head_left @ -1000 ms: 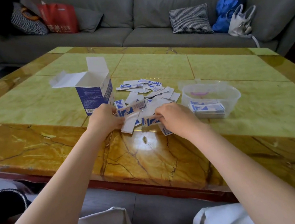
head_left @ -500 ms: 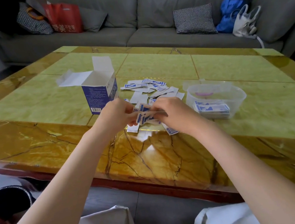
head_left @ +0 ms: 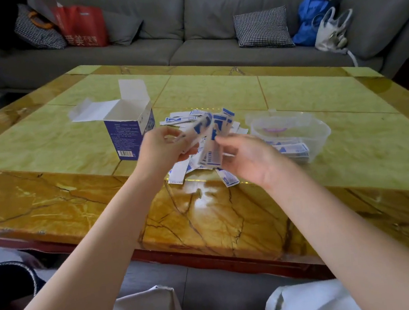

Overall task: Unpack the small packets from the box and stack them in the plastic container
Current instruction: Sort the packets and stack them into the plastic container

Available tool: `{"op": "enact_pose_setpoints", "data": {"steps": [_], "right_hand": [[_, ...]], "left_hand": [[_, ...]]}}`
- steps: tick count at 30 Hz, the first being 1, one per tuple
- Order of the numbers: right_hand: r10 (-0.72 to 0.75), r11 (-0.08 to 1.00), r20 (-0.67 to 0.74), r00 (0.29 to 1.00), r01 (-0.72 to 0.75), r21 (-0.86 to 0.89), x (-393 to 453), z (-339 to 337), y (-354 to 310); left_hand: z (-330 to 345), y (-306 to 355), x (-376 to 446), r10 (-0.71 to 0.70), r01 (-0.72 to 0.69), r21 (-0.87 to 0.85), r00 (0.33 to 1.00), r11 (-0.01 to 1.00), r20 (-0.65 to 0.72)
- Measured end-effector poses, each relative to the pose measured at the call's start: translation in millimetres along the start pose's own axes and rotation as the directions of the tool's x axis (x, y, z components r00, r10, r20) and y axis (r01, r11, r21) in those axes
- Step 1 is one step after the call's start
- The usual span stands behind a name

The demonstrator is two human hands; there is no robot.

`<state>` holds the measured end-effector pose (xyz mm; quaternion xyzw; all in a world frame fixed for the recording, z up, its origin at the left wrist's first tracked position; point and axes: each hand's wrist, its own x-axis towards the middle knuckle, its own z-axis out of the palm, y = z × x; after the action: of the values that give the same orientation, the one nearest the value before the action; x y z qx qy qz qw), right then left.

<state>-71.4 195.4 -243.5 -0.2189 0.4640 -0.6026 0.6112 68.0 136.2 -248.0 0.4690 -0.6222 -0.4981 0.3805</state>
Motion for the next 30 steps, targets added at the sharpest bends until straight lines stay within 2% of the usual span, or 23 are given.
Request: {"op": "enact_pose_setpoints", "data": {"steps": [2, 4, 5, 7, 8, 9, 10, 13, 17, 23, 25, 26, 28, 30], "right_hand": [[-0.033, 0.999, 0.018, 0.999, 0.034, -0.033, 3, 5, 4], [-0.212, 0.959, -0.093, 0.973, 0.188, -0.213, 5, 6, 4], [-0.346, 0.885, -0.139, 0.928, 0.274, -0.377, 5, 5, 2], [-0.588, 0.6, -0.069, 0.806, 0.377, -0.705, 6, 1, -1], [-0.639, 0.467, 0.006, 0.769, 0.393, -0.792, 8, -2, -1], [-0.65, 0.381, 0.059, 0.758, 0.392, -0.837, 10, -5, 0], [-0.642, 0.344, 0.08, 0.762, 0.379, -0.859, 12, -6, 1], [-0.625, 0.311, 0.076, 0.777, 0.337, -0.889, 18, -10, 6], [-0.562, 0.306, 0.07, 0.824, 0.286, -0.908, 20, -13, 6], [-0.45, 0.256, 0.112, 0.886, 0.248, -0.934, 18, -11, 12], [-0.423, 0.281, 0.076, 0.903, 0.21, -0.936, 18, -11, 15], [-0.411, 0.352, 0.038, 0.911, 0.197, -0.915, 18, -10, 15], [-0.319, 0.634, -0.058, 0.946, 0.168, -0.755, 15, -7, 14], [-0.137, 0.871, -0.046, 0.989, 0.098, -0.481, 12, -4, 10]], "left_hand": [[9, 1, -3, 0.091, -0.107, 0.221, 0.993, 0.969, 0.081], [7, 3, -4, 0.178, -0.22, 0.455, 0.975, 0.863, 0.133], [4, 2, -3, 0.189, -0.237, 0.57, 0.972, 0.787, 0.142], [-3, -6, -1, 0.134, -0.197, 0.776, 0.98, 0.599, 0.146], [-4, -12, 0, 0.075, -0.168, 0.849, 0.986, 0.501, 0.151], [-3, -17, -1, 0.017, -0.145, 0.886, 0.988, 0.441, 0.153], [-1, -21, -2, -0.018, -0.128, 0.898, 0.989, 0.42, 0.15], [0, -21, 2, 0.03, -0.091, 0.896, 0.996, 0.434, 0.087], [-16, -15, 6, 0.021, -0.026, 0.804, 1.0, 0.594, 0.016], [-31, -17, 6, 0.046, -0.03, 0.666, 0.999, 0.745, -0.006], [-29, -16, 6, 0.062, -0.062, 0.643, 0.998, 0.763, 0.023], [-26, -15, 5, 0.064, -0.077, 0.624, 0.997, 0.777, 0.044], [-20, -13, 4, 0.055, -0.099, 0.577, 0.994, 0.811, 0.094], [-13, -12, 2, 0.043, -0.113, 0.522, 0.989, 0.846, 0.144]]}}
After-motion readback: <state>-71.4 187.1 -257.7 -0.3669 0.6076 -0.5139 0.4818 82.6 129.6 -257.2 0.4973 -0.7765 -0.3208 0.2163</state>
